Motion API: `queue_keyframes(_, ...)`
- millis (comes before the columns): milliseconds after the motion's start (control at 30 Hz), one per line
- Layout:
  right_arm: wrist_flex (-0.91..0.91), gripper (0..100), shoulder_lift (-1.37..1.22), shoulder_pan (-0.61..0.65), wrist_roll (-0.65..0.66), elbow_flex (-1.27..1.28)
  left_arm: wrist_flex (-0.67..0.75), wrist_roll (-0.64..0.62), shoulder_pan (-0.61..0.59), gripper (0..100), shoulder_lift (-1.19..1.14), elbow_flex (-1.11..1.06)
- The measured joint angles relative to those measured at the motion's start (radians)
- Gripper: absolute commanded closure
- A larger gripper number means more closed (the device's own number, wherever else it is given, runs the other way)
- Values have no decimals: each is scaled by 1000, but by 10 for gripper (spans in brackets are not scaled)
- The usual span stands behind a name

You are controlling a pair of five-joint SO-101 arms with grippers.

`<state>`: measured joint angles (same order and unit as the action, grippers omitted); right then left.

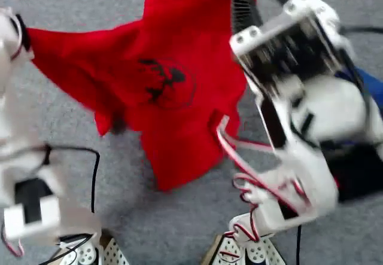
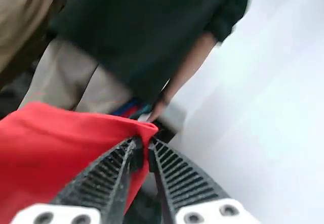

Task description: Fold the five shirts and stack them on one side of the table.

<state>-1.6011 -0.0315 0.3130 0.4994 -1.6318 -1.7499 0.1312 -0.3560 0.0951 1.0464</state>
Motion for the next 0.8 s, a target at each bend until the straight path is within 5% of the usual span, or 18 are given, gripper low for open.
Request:
queue_keyframes(367, 66, 995, 163, 2, 0, -15, 0, 29, -5, 981, 569, -193)
queue_keyframes(800, 18, 995, 393, 3, 0, 81, 0, 29, -247, 981, 664, -195)
